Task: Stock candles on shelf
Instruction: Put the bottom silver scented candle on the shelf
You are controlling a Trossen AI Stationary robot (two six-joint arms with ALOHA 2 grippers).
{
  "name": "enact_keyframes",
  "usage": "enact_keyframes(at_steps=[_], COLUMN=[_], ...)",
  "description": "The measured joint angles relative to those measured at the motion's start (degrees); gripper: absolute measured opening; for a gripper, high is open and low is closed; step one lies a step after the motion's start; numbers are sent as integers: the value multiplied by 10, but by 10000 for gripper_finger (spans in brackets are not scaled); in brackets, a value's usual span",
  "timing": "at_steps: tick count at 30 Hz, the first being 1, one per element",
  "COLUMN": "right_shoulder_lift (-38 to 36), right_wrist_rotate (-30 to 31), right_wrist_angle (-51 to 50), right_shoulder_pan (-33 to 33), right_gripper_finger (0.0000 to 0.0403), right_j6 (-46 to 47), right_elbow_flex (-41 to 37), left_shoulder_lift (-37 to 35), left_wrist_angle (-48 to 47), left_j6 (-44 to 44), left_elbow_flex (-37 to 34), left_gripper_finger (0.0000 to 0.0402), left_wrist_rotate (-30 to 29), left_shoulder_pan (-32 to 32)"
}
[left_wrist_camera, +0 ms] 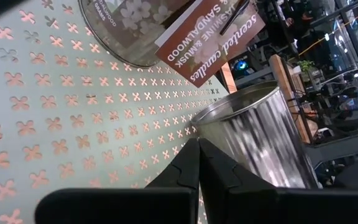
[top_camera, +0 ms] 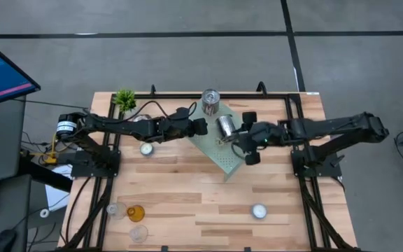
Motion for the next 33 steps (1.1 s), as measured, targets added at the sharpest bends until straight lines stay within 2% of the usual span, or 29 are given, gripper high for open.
enact_keyframes(at_steps=[2, 4, 8, 14, 20, 23, 30, 33], right_shoulder_lift=[8, 17, 27, 20, 19, -12, -92, -92], right_wrist_rotate=[55, 78, 82, 96, 107, 131, 127, 66], right_wrist_angle=[0, -11, -19, 32, 59, 56, 83, 85], right_shoulder_pan=[27, 44, 48, 50, 53, 66, 15, -23], right_gripper_finger=[194, 197, 185, 151, 133, 130, 129, 133], right_j6=[-14, -15, 1, 5, -10, 0, 0, 0], right_elbow_flex=[0, 0, -6, -62, -73, -74, -73, -77], left_shoulder_lift=[0, 0, 0, 0, 0, 0, 0, 0], left_wrist_angle=[0, 0, 0, 1, 1, 1, 1, 1], left_j6=[0, 0, 7, 11, 11, 11, 15, 17], left_elbow_flex=[0, 0, 0, 0, 0, 0, 0, 0], left_gripper_finger=[1, 1, 2, 2, 2, 2, 2, 2], left_wrist_rotate=[0, 0, 0, 0, 0, 3, -1, -4], left_shoulder_pan=[0, 0, 0, 0, 0, 0, 0, 0])
